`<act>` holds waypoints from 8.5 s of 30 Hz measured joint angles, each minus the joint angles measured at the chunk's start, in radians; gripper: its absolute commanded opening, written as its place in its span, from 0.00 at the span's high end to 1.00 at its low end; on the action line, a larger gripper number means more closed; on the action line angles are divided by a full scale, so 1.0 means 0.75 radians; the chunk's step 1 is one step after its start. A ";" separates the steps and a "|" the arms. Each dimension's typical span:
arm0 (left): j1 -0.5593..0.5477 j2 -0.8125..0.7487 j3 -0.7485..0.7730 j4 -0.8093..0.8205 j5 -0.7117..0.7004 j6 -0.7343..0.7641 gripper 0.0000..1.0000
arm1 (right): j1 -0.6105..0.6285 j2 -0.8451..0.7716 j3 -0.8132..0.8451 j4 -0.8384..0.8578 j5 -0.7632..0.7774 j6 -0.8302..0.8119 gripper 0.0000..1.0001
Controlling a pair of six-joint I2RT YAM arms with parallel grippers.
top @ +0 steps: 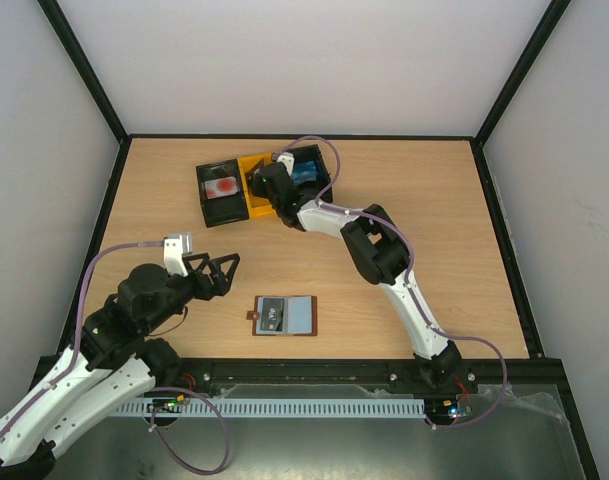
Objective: Take the credit cards out of the card holder
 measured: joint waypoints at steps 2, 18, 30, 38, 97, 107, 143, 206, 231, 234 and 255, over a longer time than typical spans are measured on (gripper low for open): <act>0.000 0.000 -0.002 0.002 0.006 0.003 0.01 | -0.002 0.001 0.002 -0.015 0.012 0.014 0.87; 0.000 0.002 -0.006 0.002 0.020 0.009 0.01 | -0.015 0.001 0.114 -0.169 0.026 0.037 0.69; 0.000 0.098 -0.006 0.004 0.022 0.008 0.01 | -0.019 -0.157 0.027 -0.348 0.031 0.017 0.44; 0.000 0.238 -0.005 -0.017 0.043 -0.022 0.01 | -0.020 -0.556 -0.204 -0.388 -0.005 -0.018 0.40; 0.000 0.751 -0.597 0.746 0.452 -0.359 0.89 | 0.556 -1.317 -1.792 0.169 -0.423 0.628 0.74; 0.000 0.813 -0.619 0.798 0.460 -0.361 0.98 | 0.557 -1.244 -1.844 0.280 -0.421 0.666 0.76; -0.001 0.818 -0.645 0.851 0.464 -0.367 0.98 | 0.557 -1.067 -1.871 0.547 -0.388 0.686 0.80; -0.003 0.871 -0.641 0.911 0.465 -0.391 0.98 | 0.557 -1.130 -2.003 0.691 -0.357 0.737 0.98; -0.003 0.809 -0.663 0.878 0.451 -0.395 0.98 | 0.557 -1.262 -2.153 0.750 -0.308 0.838 0.98; -0.003 0.798 -0.665 0.869 0.449 -0.398 0.96 | 0.557 -1.306 -2.159 0.725 -0.287 0.839 0.98; -0.005 0.432 -0.596 0.771 0.543 -0.528 0.01 | 0.557 -1.775 -2.213 0.509 -0.138 0.860 0.98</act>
